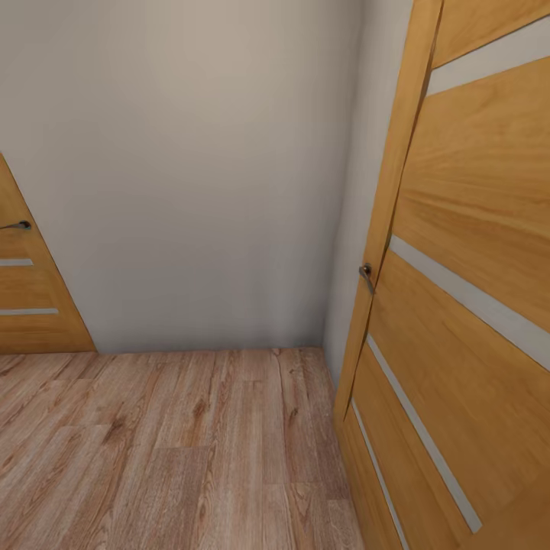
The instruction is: Move the two storage containers from the living room to the garage. In the garage, place one container on the floor and stack the other container on top of it (either order is fine).
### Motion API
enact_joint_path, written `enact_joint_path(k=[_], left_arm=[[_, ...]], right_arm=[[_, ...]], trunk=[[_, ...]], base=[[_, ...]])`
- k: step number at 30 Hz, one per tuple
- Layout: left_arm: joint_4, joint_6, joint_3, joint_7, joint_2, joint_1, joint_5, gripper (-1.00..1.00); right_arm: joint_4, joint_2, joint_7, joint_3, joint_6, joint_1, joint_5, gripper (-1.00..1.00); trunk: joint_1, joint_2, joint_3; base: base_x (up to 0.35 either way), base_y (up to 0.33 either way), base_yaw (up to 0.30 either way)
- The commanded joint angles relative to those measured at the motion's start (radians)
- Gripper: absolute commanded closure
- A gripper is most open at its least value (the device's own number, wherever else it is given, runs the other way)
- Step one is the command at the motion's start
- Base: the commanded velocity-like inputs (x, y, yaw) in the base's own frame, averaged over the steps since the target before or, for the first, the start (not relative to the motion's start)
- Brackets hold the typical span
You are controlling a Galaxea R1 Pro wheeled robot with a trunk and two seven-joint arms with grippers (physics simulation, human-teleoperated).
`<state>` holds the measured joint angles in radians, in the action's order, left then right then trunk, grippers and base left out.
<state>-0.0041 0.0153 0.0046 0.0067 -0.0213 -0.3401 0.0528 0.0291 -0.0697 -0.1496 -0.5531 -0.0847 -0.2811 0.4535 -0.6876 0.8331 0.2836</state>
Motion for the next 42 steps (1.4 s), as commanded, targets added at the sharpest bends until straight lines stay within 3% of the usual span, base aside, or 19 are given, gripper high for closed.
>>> enact_joint_path(k=[1,16,42], left_arm=[[0.000,0.002,0.000,0.001,0.000,0.000,0.006,-1.00],[0.000,0.002,0.000,0.000,0.000,0.000,0.006,-1.00],[0.000,0.002,0.000,-0.001,0.006,0.000,0.005,-1.00]], right_arm=[[0.003,-0.001,-0.001,-0.008,-0.006,-0.001,0.010,-1.00],[0.003,-0.001,0.004,-0.008,-0.004,-0.001,0.011,-1.00],[0.004,-0.004,0.002,-0.009,-0.001,-0.001,0.007,-1.00]], trunk=[[0.000,0.001,0.001],[0.000,0.001,0.001],[0.000,0.001,0.001]], base=[[0.000,0.000,0.006],[0.011,0.000,0.001],[0.310,0.000,0.000]])
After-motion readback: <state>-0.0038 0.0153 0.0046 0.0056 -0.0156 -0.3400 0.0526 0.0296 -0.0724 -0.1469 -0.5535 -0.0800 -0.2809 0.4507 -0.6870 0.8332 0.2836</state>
